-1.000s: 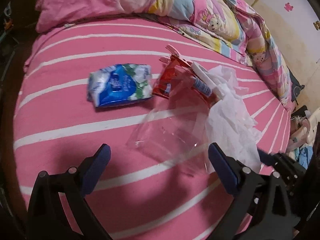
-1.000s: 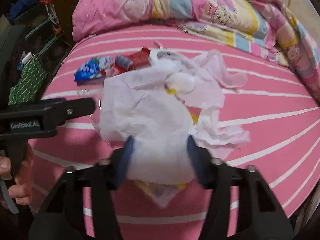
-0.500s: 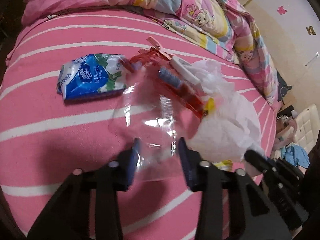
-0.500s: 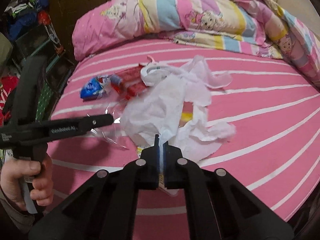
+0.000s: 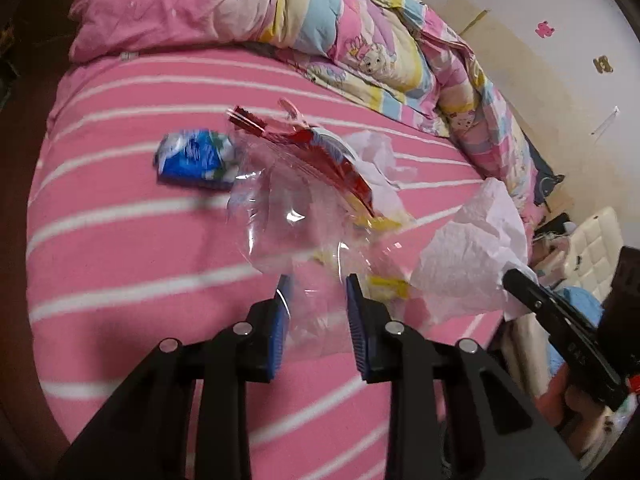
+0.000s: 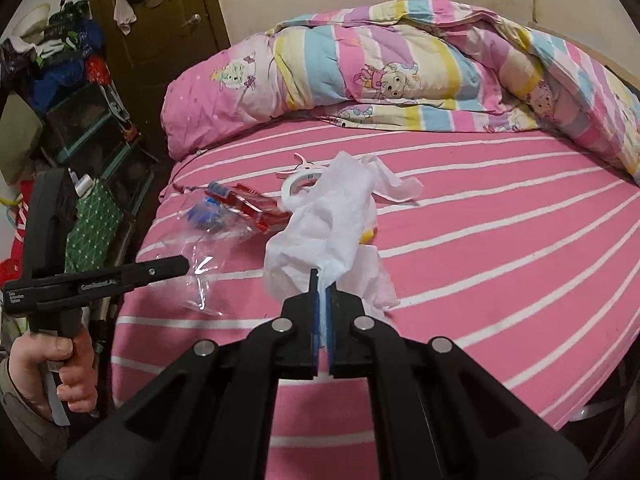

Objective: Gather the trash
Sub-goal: 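Grasp the white tissue with the right gripper while the left gripper grasps the clear plastic bag, then carry the tissue and clear plastic bag with both grippers toward the trash bin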

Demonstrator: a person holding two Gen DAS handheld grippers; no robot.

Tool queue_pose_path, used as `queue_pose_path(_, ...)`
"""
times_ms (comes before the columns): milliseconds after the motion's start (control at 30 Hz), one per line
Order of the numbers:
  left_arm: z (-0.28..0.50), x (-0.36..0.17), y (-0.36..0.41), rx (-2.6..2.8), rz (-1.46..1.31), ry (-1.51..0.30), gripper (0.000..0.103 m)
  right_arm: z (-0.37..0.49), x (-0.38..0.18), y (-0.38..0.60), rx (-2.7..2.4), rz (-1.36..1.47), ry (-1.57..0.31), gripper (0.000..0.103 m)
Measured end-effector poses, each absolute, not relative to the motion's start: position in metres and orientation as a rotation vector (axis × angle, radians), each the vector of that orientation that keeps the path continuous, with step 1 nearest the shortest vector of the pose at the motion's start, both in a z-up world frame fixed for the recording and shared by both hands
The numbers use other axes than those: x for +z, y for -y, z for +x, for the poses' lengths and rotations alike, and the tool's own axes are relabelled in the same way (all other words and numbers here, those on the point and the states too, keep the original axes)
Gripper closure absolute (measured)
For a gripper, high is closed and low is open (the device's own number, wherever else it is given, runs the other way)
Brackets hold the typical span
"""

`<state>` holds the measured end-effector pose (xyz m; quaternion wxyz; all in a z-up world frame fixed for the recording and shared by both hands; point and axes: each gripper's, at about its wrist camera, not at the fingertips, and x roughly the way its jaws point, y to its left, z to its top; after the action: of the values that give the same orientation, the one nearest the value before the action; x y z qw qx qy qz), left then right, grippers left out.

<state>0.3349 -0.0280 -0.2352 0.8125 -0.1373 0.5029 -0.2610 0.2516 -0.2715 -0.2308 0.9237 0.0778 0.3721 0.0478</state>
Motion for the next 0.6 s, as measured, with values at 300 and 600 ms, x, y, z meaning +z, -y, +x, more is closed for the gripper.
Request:
queue_pose_path(300, 0.282, -0.262, 0.006, -0.501, -0.224, -1.225, 0.077, 0.209, -0.220, 0.269, 0.098, 0.177, -0.761, 0.100)
queue_pose_path(600, 0.216, -0.263, -0.003, -0.517, -0.207, -1.234, 0.078, 0.168, -0.215, 0.253, 0.116, 0.184, -0.760, 0.100)
